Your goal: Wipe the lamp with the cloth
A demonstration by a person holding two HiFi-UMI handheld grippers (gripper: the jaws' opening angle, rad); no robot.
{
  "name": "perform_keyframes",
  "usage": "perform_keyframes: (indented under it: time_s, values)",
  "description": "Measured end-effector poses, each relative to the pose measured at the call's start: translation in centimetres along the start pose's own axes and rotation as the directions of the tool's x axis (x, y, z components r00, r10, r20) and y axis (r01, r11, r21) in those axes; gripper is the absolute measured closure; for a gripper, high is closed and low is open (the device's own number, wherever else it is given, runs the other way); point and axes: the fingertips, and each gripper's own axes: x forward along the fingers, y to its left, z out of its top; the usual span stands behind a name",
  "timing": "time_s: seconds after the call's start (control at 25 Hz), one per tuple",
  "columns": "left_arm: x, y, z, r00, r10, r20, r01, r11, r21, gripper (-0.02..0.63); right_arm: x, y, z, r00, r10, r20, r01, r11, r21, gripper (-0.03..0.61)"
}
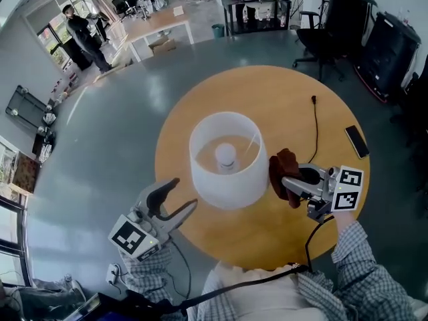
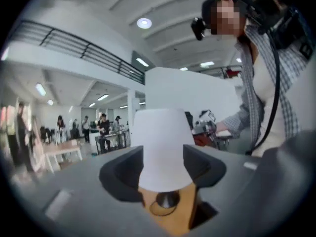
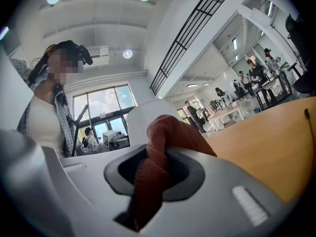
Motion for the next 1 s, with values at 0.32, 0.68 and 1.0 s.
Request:
perform_keyframes:
  time_s: [0.32, 0.68, 1.0]
  values:
    - [4.4, -1.4, 4.9, 0.905, -0.168, -0.390, 0.368, 0.768, 0.523, 0.362, -0.6, 0.7, -0.8, 1.000, -0.003, -0.022, 0.003, 1.000, -0.014, 0.505]
    - [6.7, -2.6, 4.9, 0.683, -0.101, -0.724, 0.659, 0.512, 0.551, 0.373, -0.5, 1.5, -0.9, 0.999, 0.024, -0.041, -0.025, 0.999, -0.031, 0.505]
    - [6.8, -4.8, 2.4, 0.423, -0.148, -0.894, 0.854, 0.395, 0.338, 0.502, -0.7, 2.1, -1.3, 0.999, 0.032, -0.041, -0.033, 0.999, -0.033, 0.505]
